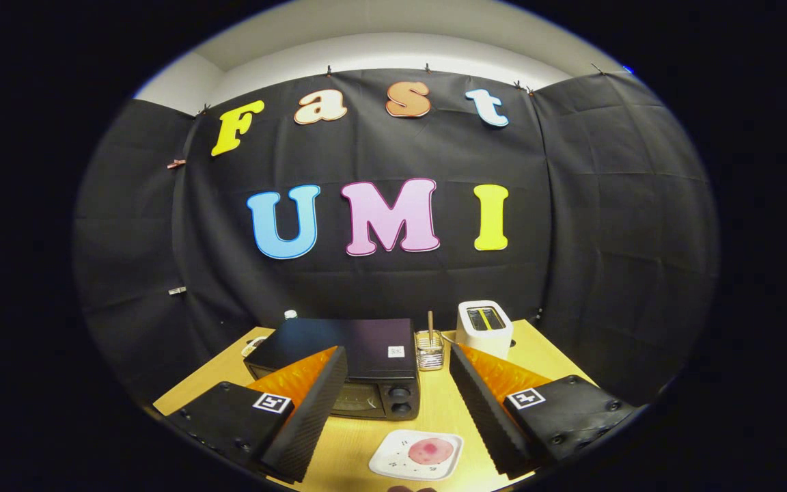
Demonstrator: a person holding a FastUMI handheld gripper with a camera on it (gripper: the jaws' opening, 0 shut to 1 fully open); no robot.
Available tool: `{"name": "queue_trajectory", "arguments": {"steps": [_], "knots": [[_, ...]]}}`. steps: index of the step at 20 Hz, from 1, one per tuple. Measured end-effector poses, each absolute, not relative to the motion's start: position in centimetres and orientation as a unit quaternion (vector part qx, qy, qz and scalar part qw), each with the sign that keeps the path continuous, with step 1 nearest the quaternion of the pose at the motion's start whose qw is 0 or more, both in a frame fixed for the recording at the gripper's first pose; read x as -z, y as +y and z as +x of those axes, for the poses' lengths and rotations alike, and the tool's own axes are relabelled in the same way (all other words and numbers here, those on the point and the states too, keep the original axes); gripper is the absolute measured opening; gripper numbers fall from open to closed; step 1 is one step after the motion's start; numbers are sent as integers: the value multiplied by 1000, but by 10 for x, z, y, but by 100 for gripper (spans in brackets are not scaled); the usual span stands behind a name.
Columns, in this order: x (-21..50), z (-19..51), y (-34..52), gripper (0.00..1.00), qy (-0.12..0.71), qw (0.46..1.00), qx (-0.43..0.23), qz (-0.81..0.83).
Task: Open the toaster oven, put the food inside, and close the toaster oven door.
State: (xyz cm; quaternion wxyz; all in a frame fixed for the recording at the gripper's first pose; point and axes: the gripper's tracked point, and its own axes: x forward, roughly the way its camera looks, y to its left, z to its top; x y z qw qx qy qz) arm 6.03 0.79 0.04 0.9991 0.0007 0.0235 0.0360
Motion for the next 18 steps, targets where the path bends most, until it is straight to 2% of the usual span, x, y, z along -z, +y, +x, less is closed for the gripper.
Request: {"name": "queue_trajectory", "arguments": {"steps": [11,18], "knots": [[34,100,118,99,60,996,-66,5],[103,147,162,99,122,990,-67,15]]}}
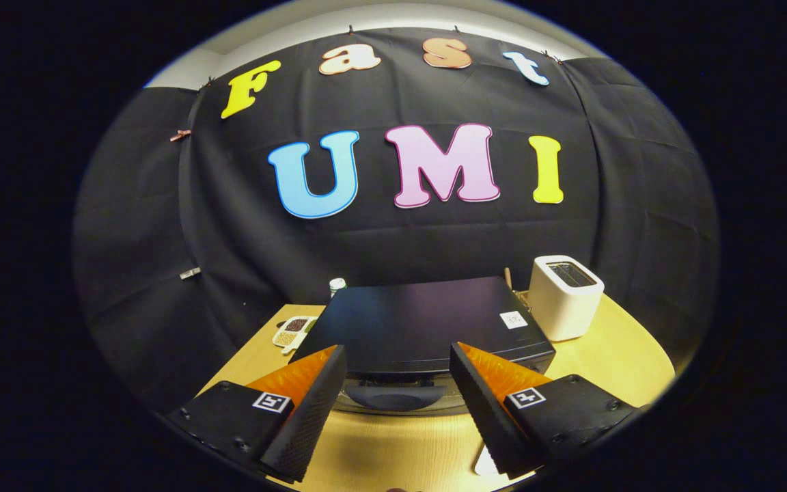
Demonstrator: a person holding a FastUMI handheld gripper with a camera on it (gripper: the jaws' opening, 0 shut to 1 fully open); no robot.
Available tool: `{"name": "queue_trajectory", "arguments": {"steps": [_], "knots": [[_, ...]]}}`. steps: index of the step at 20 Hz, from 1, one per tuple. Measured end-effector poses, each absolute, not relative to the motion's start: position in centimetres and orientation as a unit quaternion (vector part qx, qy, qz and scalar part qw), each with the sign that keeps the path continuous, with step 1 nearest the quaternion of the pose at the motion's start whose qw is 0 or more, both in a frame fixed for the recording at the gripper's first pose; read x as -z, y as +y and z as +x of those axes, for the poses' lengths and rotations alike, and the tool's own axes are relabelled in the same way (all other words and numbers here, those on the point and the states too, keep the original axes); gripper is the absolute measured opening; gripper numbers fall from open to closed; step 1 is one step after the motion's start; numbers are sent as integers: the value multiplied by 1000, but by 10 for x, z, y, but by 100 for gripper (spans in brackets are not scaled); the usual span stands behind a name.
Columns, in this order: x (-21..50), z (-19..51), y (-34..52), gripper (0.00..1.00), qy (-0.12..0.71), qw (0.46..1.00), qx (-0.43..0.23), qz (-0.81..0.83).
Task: Open the toaster oven, put the food inside, and close the toaster oven door.
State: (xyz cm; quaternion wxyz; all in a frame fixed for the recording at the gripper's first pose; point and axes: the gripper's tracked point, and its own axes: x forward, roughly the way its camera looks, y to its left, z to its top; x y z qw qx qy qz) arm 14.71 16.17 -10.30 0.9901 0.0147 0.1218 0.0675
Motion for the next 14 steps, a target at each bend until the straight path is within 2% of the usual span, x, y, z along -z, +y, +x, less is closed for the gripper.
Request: {"name": "queue_trajectory", "arguments": {"steps": [5,10,14], "knots": [[154,167,172,99,174,983,-65,11],[170,175,174,97,176,983,-59,-11],[169,173,174,99,172,983,-54,-18]]}}
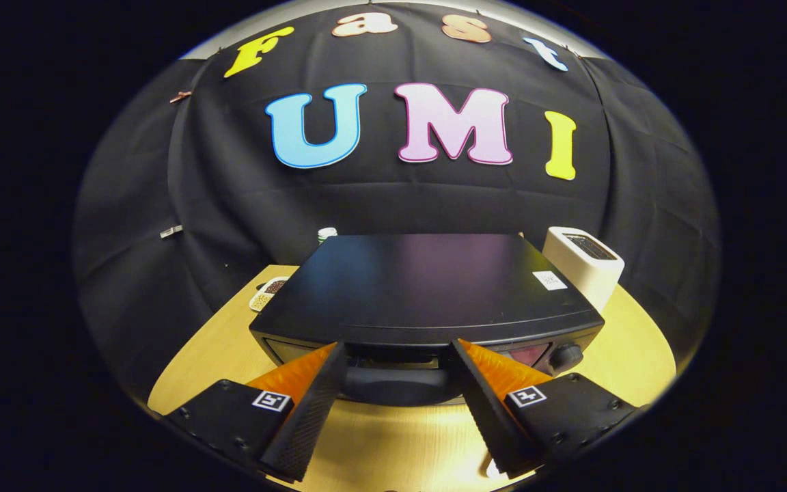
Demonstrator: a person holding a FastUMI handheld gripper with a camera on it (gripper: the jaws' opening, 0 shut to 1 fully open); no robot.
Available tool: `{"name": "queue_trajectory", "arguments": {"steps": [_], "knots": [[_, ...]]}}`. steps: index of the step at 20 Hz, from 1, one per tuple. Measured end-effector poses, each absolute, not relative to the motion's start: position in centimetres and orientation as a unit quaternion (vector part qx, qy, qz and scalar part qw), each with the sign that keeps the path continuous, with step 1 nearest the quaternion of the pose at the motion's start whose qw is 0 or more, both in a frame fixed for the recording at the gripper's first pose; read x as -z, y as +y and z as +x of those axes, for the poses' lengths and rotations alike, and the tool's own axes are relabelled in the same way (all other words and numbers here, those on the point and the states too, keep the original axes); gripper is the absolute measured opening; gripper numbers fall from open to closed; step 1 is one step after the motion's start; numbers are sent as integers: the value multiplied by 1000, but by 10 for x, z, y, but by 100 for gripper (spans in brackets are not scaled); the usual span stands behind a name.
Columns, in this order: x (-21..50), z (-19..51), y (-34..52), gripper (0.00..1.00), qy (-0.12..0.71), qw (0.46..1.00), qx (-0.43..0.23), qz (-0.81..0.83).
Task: Open the toaster oven, put the food inside, and close the toaster oven door.
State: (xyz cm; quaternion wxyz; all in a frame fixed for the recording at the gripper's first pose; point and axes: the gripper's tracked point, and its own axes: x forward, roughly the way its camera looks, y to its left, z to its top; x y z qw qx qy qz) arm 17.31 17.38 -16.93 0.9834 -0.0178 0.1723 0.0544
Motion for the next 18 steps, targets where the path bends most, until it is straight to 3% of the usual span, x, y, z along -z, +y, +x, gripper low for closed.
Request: {"name": "queue_trajectory", "arguments": {"steps": [18], "knots": [[239,68,164,100,232,970,-72,-29]]}}
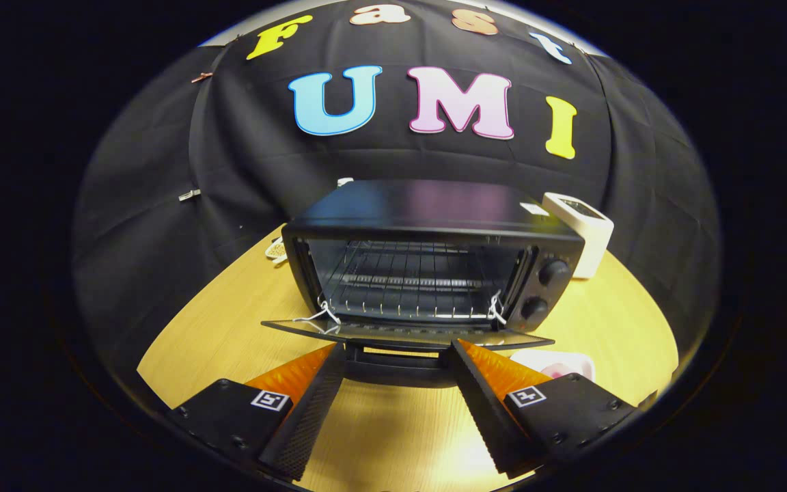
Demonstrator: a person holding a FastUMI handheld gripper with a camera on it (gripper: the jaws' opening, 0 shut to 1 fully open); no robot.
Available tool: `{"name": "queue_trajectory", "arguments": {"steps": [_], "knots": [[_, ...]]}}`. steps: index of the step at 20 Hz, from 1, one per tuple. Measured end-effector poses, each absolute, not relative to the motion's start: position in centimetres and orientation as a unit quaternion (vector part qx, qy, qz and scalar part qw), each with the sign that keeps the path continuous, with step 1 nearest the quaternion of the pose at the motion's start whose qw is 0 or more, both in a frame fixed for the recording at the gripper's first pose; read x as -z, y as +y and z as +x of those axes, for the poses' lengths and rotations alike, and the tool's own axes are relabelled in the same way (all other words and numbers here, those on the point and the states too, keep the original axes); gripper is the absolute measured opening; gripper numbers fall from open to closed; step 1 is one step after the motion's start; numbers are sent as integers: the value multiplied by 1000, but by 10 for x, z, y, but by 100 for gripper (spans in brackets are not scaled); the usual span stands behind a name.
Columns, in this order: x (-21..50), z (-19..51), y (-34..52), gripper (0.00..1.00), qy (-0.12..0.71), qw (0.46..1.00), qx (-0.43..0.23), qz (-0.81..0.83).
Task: Open the toaster oven, put the food inside, and close the toaster oven door.
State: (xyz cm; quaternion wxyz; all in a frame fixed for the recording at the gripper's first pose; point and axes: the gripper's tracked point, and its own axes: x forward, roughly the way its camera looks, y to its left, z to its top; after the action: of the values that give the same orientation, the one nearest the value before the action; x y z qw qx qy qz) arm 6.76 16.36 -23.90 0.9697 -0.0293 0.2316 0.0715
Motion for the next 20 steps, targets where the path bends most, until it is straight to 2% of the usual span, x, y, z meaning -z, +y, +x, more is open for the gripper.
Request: {"name": "queue_trajectory", "arguments": {"steps": [4,7,14,20], "knots": [[289,44,157,99,309,948,-64,35],[305,43,150,99,324,943,-58,50],[311,9,136,99,353,932,-71,49],[290,-21,65,99,377,924,-31,51]]}}
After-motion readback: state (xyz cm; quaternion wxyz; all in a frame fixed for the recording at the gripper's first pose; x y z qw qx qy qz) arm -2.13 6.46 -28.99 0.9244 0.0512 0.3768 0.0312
